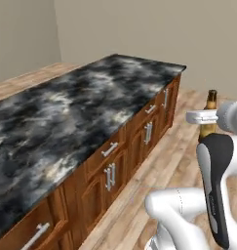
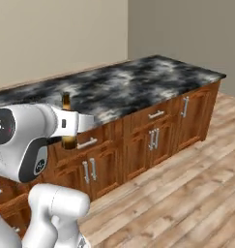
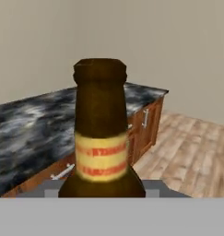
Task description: Pick the bottled drink, beer, bottled water from the counter and place them in the open cabinet.
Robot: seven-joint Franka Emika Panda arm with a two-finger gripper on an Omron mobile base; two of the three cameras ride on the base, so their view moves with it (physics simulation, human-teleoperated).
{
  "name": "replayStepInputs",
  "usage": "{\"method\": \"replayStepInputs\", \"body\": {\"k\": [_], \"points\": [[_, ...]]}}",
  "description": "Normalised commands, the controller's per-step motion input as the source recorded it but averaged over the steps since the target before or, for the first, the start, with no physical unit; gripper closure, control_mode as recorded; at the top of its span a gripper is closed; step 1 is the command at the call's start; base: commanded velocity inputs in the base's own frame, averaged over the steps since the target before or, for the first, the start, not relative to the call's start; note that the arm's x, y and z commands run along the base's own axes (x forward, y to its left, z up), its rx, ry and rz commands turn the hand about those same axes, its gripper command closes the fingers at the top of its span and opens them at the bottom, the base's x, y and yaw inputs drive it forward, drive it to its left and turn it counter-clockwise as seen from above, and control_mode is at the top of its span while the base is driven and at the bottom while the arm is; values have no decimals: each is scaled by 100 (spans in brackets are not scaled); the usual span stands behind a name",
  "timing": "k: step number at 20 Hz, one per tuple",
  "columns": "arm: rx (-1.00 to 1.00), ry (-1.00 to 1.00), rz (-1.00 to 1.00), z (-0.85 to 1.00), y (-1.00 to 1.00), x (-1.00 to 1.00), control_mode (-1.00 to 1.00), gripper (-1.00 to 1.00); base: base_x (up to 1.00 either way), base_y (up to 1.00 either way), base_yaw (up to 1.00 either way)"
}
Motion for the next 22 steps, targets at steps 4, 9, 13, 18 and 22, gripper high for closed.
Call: {"method": "replayStepInputs", "body": {"k": [4,9,13,18,22], "points": [[0,0,0,0,0,0,100,100,-1,0,-100],[0,0,0,0,0,0,100,100,0,7,-100],[0,0,0,0,0,0,100,100,0,16,-98],[0,0,0,0,0,0,100,100,0,26,-95],[0,0,0,0,0,0,100,100,0,40,-81]]}}
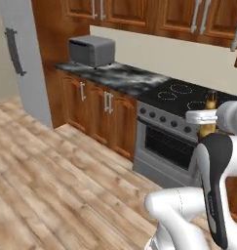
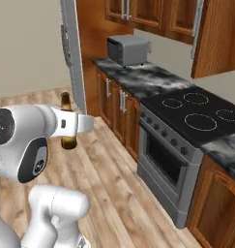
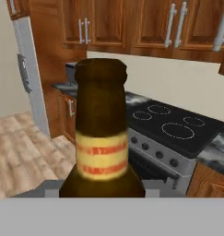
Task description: Pick the bottled drink, beer, bottled water from the counter and place them in the open cabinet.
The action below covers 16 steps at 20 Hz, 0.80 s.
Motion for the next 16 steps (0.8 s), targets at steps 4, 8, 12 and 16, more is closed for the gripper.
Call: {"method": "replayStepInputs", "body": {"k": [4,8,12,16], "points": [[0,0,0,0,0,0,100,100,15,52,-80],[0,0,0,0,0,0,100,100,14,38,-77],[0,0,0,0,0,0,100,100,9,28,-71],[0,0,0,0,0,0,100,100,23,39,-69]]}}
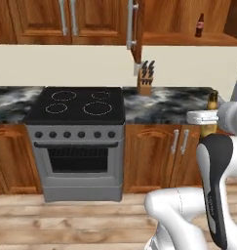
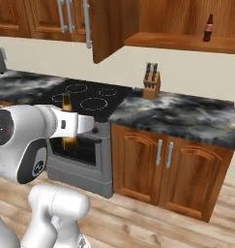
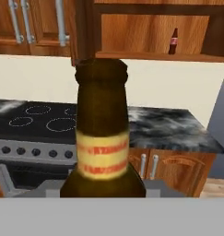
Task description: Pick the bottled drink, beer, bottled water from the counter and place them in the open cabinet.
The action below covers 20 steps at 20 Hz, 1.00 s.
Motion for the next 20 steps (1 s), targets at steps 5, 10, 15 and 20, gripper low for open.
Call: {"method": "replayStepInputs", "body": {"k": [5,10,15,20], "points": [[0,0,0,0,0,0,100,100,26,24,-64],[0,0,0,0,0,0,100,100,28,26,-38],[0,0,0,0,0,0,100,100,48,29,-2],[0,0,0,0,0,0,100,100,92,17,0]]}}
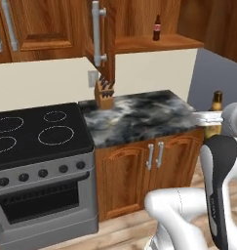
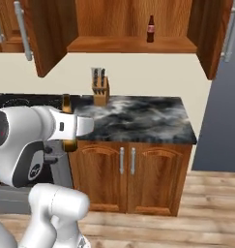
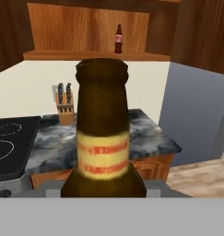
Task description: Pick the bottled drink, beer, bottled water from the counter and place them in the open cabinet.
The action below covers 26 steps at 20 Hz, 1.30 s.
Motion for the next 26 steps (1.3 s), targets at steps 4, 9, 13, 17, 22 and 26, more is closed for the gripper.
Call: {"method": "replayStepInputs", "body": {"k": [4,9,13,17,22,26], "points": [[0,0,0,0,0,0,100,100,85,0,2],[0,0,0,0,0,0,100,100,75,-4,11],[0,0,0,0,0,0,100,100,66,-12,14],[0,0,0,0,0,0,100,100,62,-25,17],[0,0,0,0,0,0,100,100,46,-16,11],[0,0,0,0,0,0,100,100,25,-27,14]]}}
